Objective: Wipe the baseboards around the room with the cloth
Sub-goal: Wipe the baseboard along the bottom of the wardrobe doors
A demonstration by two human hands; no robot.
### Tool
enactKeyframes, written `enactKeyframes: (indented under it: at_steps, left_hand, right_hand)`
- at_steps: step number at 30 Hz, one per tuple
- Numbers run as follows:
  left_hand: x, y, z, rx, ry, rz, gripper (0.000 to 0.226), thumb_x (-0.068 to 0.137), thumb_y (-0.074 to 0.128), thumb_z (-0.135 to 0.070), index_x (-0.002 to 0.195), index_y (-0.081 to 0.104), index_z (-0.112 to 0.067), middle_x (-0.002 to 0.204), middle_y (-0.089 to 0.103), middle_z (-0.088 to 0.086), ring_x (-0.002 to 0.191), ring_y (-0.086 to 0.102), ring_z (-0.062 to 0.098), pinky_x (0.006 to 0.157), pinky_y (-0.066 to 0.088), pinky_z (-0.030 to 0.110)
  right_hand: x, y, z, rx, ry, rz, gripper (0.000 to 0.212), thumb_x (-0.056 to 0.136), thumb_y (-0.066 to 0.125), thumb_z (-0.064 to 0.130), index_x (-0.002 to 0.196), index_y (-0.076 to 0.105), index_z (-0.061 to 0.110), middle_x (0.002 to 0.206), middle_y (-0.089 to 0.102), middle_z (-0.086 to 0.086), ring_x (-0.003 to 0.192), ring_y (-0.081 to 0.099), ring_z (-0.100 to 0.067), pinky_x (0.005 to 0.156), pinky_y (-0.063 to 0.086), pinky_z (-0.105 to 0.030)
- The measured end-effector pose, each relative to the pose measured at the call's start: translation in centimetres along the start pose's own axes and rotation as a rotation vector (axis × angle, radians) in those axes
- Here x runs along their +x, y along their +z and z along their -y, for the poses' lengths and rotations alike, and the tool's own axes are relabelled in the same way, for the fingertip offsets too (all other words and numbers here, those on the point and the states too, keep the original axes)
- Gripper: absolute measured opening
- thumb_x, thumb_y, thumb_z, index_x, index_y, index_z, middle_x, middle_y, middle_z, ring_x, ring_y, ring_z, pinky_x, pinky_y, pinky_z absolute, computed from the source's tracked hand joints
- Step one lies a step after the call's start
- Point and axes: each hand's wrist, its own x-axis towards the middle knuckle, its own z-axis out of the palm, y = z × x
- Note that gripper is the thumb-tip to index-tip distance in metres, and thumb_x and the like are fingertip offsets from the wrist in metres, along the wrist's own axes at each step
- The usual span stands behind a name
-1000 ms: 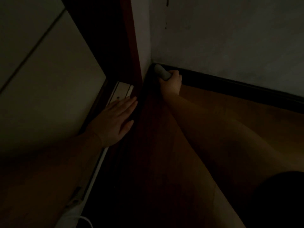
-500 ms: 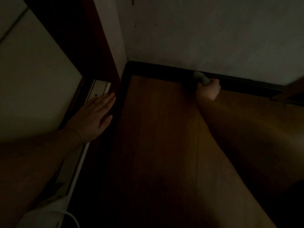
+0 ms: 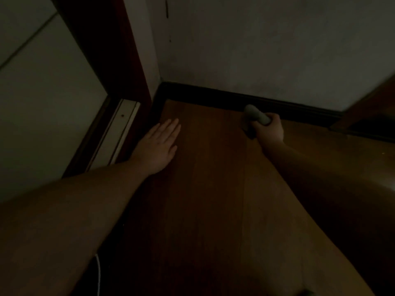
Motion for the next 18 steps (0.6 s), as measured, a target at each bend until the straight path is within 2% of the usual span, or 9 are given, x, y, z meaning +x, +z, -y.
enactKeyframes:
  at_steps: [2, 3, 5, 9, 14, 18]
  left_hand:
    - [0.8, 2.5, -2.6, -0.041, -0.130, 0.153, 0.062, 0.105, 0.008, -0.046, 0.154, -0.015, -0.016, 0.162, -0.019, 0.001, 0.151, -0.010, 0.015, 0.121, -0.009, 0.031]
    - [0.9, 3.9, -3.5, -0.061, -0.174, 0.233, 0.064, 0.105, 0.007, -0.048, 0.154, -0.018, -0.017, 0.161, -0.024, -0.002, 0.150, -0.014, 0.013, 0.121, -0.010, 0.031]
    - [0.7, 6.3, -4.3, -0.134, -0.257, 0.290, 0.065, 0.103, 0.004, -0.053, 0.154, -0.019, -0.019, 0.159, -0.027, -0.004, 0.150, -0.016, 0.012, 0.121, -0.010, 0.031]
    - [-0.3, 9.2, -4.4, -0.133, -0.305, 0.189, 0.071, 0.094, -0.004, -0.055, 0.156, -0.009, -0.021, 0.160, -0.018, -0.006, 0.150, -0.010, 0.011, 0.122, -0.006, 0.032]
    - [0.0, 9.5, -4.4, -0.140, -0.301, 0.185, 0.072, 0.094, -0.001, -0.054, 0.158, -0.001, -0.019, 0.164, -0.009, -0.001, 0.150, -0.008, 0.014, 0.122, -0.006, 0.034]
    - [0.1, 9.8, -3.9, -0.153, -0.306, 0.184, 0.068, 0.099, 0.013, -0.052, 0.157, 0.008, -0.018, 0.164, 0.000, 0.000, 0.152, 0.002, 0.018, 0.121, -0.002, 0.035]
  right_hand:
    - [-0.8, 0.7, -0.2, 0.041, -0.024, 0.100, 0.050, 0.090, 0.066, 0.022, 0.134, 0.043, 0.016, 0.120, 0.052, -0.004, 0.089, 0.057, -0.011, 0.058, 0.047, -0.016]
    - [-1.1, 1.1, -0.4, 0.072, -0.028, 0.134, 0.051, 0.090, 0.067, 0.022, 0.134, 0.043, 0.017, 0.121, 0.051, -0.003, 0.091, 0.058, -0.011, 0.056, 0.046, -0.014]
    - [-1.2, 1.8, -0.7, 0.091, -0.026, 0.143, 0.050, 0.089, 0.068, 0.024, 0.132, 0.043, 0.020, 0.125, 0.051, -0.004, 0.100, 0.059, -0.018, 0.059, 0.047, -0.017]
    - [0.0, 3.4, -1.3, 0.042, -0.073, 0.107, 0.050, 0.088, 0.068, 0.025, 0.132, 0.044, 0.019, 0.125, 0.053, -0.003, 0.104, 0.059, -0.020, 0.069, 0.052, -0.026]
    - [1.2, 9.3, 1.7, 0.083, -0.134, 0.105, 0.044, 0.086, 0.070, 0.026, 0.123, 0.048, 0.024, 0.121, 0.054, 0.002, 0.109, 0.057, -0.018, 0.089, 0.056, -0.043]
    - [2.1, 15.9, 6.1, 0.131, -0.214, 0.177, 0.036, 0.082, 0.073, 0.023, 0.112, 0.053, 0.026, 0.118, 0.057, -0.004, 0.105, 0.058, -0.018, 0.088, 0.055, -0.040]
